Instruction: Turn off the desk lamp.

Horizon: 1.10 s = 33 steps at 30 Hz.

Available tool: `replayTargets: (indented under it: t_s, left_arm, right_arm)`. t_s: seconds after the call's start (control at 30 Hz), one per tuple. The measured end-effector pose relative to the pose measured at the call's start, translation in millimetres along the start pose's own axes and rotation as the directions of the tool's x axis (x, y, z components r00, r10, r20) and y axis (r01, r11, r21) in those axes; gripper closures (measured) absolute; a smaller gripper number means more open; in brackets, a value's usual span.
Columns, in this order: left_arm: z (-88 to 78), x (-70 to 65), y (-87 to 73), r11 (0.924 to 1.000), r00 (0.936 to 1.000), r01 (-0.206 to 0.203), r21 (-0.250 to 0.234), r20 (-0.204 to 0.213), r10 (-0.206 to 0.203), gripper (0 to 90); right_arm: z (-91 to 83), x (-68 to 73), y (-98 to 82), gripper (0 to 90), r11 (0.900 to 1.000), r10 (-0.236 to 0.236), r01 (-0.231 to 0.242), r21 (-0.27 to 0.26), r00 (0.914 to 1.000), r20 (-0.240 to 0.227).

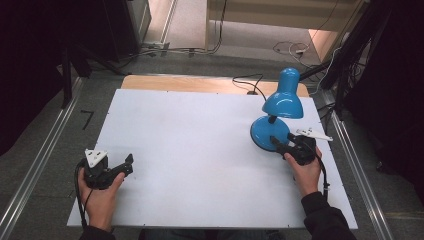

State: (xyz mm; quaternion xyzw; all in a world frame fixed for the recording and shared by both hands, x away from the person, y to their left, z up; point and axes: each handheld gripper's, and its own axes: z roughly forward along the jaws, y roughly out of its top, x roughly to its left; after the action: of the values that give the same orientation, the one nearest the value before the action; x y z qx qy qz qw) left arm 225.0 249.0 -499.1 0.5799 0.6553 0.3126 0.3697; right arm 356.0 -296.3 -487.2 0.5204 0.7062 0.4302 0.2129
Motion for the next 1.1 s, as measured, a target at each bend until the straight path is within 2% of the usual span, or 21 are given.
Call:
replayTargets:
  t_s: [0.5,1.1]
  left_arm:
    - [0.0,0.3,0.0,1.0,1.0,0.0,-0.001,0.002,0.0,16.0]
    - [-0.1,0.3,0.0,1.0,1.0,0.001,-0.001,0.002,-0.001,16.0]
  right_arm:
    - [-6.3,3.5,-4.2,23.6,1.0,-0.007,0.007,-0.008,0.9998,-0.016]
    - [-17.2,0.6,-11.2,23.4,1.0,-0.005,0.005,-0.014,0.9998,-0.017]
